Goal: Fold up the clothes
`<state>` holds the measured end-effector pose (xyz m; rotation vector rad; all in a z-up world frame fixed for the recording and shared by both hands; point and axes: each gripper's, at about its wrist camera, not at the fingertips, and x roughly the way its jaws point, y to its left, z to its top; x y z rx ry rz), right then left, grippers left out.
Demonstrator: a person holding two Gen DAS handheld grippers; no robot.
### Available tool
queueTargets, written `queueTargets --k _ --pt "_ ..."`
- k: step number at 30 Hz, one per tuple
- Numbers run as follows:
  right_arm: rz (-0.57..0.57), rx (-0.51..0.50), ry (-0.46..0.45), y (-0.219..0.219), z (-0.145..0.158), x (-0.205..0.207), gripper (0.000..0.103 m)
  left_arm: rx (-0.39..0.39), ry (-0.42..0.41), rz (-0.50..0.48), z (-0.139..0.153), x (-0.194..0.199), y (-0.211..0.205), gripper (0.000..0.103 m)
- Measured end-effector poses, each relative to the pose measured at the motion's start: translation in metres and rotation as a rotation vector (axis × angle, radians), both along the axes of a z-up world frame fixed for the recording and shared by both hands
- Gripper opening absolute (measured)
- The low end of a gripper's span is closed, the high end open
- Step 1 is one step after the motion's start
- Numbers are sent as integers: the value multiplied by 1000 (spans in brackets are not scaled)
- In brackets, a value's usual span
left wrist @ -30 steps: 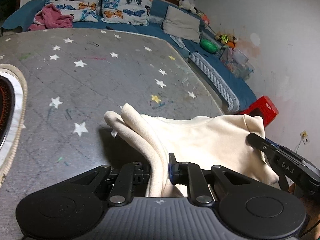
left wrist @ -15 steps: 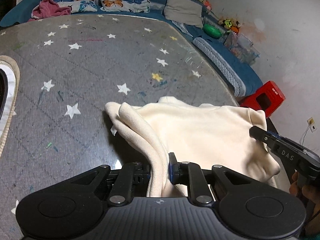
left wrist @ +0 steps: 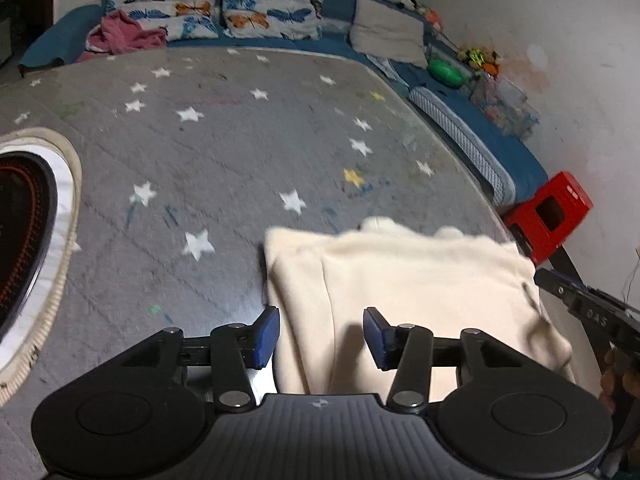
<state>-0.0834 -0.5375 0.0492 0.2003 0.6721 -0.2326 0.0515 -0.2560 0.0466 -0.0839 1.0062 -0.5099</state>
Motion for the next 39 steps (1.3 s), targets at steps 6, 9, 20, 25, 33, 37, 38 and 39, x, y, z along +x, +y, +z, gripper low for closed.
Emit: queueTargets --k 6,9,20,25,33,37,38,39 --pt "43 46 4 8 -6 18 21 -15 -7 -13 4 7 -12 49" --pt "52 55 7 12 -10 26 21 -16 -2 -23 1 13 -19 50" --pt "52 35 33 18 -26 50 21 -8 1 -42 -10 38 -47 54" --pt "67 43 -2 20 -16 51 21 -13 -5 -50 -9 41 -50 57" --pt "87 23 29 27 -25 65 22 18 -22 -63 -12 43 -60 60" --pt "101 18 23 29 -19 59 25 16 -30 -64 -8 39 -58 62" --pt "109 19 20 30 -16 56 27 18 -34 -65 -7 37 -56 62" --pt "117 19 18 31 -14 53 27 19 -39 -66 -6 35 -55 63"
